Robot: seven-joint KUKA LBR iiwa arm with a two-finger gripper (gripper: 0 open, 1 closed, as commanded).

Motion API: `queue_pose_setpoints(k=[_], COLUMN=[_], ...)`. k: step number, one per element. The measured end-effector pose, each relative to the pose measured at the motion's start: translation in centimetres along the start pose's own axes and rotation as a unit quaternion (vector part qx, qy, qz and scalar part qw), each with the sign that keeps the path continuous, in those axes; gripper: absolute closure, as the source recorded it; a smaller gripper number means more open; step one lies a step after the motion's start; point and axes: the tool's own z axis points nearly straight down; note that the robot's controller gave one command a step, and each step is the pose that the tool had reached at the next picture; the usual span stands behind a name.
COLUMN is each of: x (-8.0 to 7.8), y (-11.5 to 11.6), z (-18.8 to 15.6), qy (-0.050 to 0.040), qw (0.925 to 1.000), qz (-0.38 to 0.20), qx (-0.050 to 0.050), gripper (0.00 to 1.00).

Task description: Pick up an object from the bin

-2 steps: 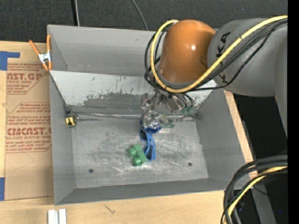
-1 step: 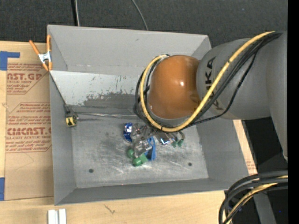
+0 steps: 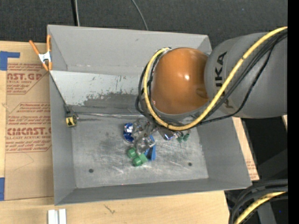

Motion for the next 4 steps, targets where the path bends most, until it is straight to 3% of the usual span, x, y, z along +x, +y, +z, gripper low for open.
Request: queue_pose_setpoints(k=[1, 2, 3, 4], x=[-0.5, -0.6, 3.1, 2.7], y=[1.2, 1.2, -6.3, -6.0], z=[9.0, 8.9, 12.5, 12.2], qy=[0.0036, 0.0019, -0.0022, -0.0046], qw=[0.9916, 0.9917, 0.9873, 0.9869], qz=[-0.129, -0.129, -0.159, -0.161], qx=[-0.002, -0.001, 0.0, 0.0], gripper=[1.0, 0.0, 0.0, 1.0])
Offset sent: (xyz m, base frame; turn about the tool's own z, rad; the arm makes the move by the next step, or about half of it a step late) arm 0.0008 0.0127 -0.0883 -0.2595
